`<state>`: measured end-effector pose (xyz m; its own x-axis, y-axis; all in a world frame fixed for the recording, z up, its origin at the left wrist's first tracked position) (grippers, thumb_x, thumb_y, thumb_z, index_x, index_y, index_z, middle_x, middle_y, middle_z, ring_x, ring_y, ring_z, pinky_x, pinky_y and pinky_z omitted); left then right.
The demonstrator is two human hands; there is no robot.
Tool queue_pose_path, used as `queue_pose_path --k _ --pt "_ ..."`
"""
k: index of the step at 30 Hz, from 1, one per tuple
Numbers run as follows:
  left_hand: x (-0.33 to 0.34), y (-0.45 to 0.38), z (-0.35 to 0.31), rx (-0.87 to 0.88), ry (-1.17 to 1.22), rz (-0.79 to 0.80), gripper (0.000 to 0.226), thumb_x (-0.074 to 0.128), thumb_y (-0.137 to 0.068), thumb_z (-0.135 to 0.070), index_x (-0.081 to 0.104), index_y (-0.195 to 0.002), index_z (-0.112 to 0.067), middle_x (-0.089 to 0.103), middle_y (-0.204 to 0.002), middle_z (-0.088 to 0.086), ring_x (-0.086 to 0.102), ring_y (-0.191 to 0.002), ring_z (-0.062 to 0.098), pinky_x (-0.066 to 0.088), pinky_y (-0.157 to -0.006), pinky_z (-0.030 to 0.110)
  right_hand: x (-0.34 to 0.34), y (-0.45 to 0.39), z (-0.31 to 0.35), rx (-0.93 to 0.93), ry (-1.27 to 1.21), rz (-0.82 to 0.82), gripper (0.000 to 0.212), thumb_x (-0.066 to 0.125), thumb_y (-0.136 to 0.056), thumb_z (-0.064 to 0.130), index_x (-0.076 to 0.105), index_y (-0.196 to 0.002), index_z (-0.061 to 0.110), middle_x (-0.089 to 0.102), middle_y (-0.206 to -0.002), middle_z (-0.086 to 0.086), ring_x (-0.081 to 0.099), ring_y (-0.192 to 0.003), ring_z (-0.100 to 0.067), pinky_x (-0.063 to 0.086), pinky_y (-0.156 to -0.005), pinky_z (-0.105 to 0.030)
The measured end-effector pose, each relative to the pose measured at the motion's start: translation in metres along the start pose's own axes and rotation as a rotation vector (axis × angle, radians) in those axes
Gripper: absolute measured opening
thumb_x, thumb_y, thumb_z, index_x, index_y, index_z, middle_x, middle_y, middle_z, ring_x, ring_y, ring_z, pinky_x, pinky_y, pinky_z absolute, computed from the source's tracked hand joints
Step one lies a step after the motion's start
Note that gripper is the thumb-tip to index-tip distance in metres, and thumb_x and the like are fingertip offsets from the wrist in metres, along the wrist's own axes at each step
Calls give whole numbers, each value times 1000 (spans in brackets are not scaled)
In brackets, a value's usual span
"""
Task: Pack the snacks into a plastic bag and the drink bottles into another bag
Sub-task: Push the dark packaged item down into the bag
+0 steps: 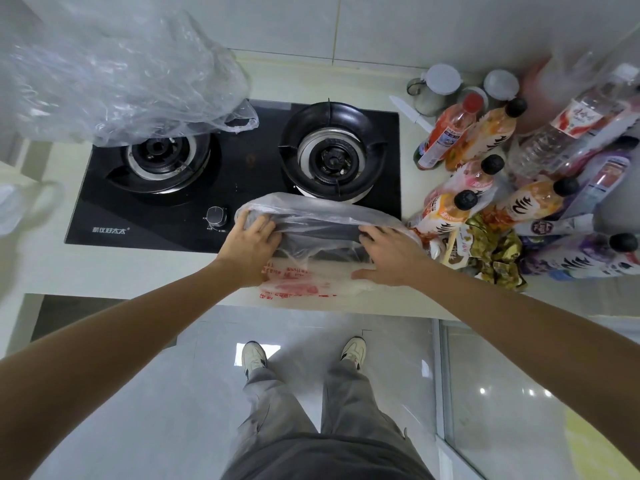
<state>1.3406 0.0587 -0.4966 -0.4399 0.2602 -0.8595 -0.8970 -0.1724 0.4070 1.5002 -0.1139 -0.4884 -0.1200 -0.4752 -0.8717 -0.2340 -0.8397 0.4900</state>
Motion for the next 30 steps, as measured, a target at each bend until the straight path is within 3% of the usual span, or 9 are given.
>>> queue_pose_path --k 7,9,11,14,19,21,24,27,30 --pt "-9 -7 2 -40 29 -14 95 57 -72 -80 35 -142 -19 35 -154 8 25 -142 33 14 -117 65 -3 -8 -12 116 -8 82 111 38 -83 90 23 -161 12 31 -162 -17 31 -148 -37 29 -123 -49" --pt "-8 -8 2 -42 39 11 93 53 -74 -81 38 -145 -23 29 -159 9 17 -148 35 11 -118 67 -22 -5 3 16 22 -77 93 52 -90 74 32 -156 13 43 -152 -13 41 -140 -34 35 -118 -47" --pt "-5 -9 1 -51 42 41 95 51 -74 -83 38 -149 -26 24 -161 10 11 -151 36 10 -118 68 -37 1 28 -174 21 -256 63 64 -96 45 47 -147 12 53 -137 -7 51 -125 -26 45 -106 -43" --pt "-3 -11 -2 -76 43 72 106 52 -73 -85 29 -156 -23 15 -165 12 5 -154 36 11 -118 67 -32 7 52 -304 -68 -282 48 63 -100 19 51 -145 11 58 -137 -4 57 -120 -21 57 -94 -37" --pt "-7 -11 -3 -97 41 81 116 53 -73 -87 16 -159 -18 14 -164 12 5 -154 36 12 -120 66 -1 2 27 -56 -20 -24 81 51 -103 53 18 -163 10 26 -168 -7 31 -152 -30 49 -107 -48" --pt "-11 -10 -3 -81 37 69 113 52 -76 -86 13 -160 -21 18 -163 13 10 -153 38 14 -119 66 6 3 13 0 8 6 93 57 -98 61 13 -164 11 19 -168 -10 24 -154 -32 43 -112 -49" --pt "-27 -10 -8 -12 49 9 99 56 -80 -78 22 -157 -25 31 -156 13 26 -144 37 21 -116 65 16 5 3 -6 -23 54 107 70 -87 61 14 -164 13 22 -164 -17 31 -147 -37 35 -118 -44" --pt "-51 -5 -18 117 75 -126 73 68 -85 -57 47 -143 -19 52 -135 9 44 -130 32 34 -109 52 6 5 5 -70 -50 37 99 74 -85 57 26 -161 16 30 -161 -11 37 -143 -34 38 -115 -43" --pt "-77 8 -21 220 78 -383 46 68 -88 -33 57 -129 -14 55 -126 10 51 -116 32 40 -93 45 -26 15 22 -230 29 -177 68 70 -91 47 49 -148 17 50 -147 -4 46 -135 -27 44 -109 -44"
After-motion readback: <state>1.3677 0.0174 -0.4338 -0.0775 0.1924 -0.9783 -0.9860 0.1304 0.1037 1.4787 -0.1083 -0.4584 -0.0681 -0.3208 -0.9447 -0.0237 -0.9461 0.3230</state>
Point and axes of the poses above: each hand's wrist, its own y-axis away from the middle knuckle, its own x-axis out of the palm, z = x × y, the point moved 9 cm from there along -y, towards the middle knuckle
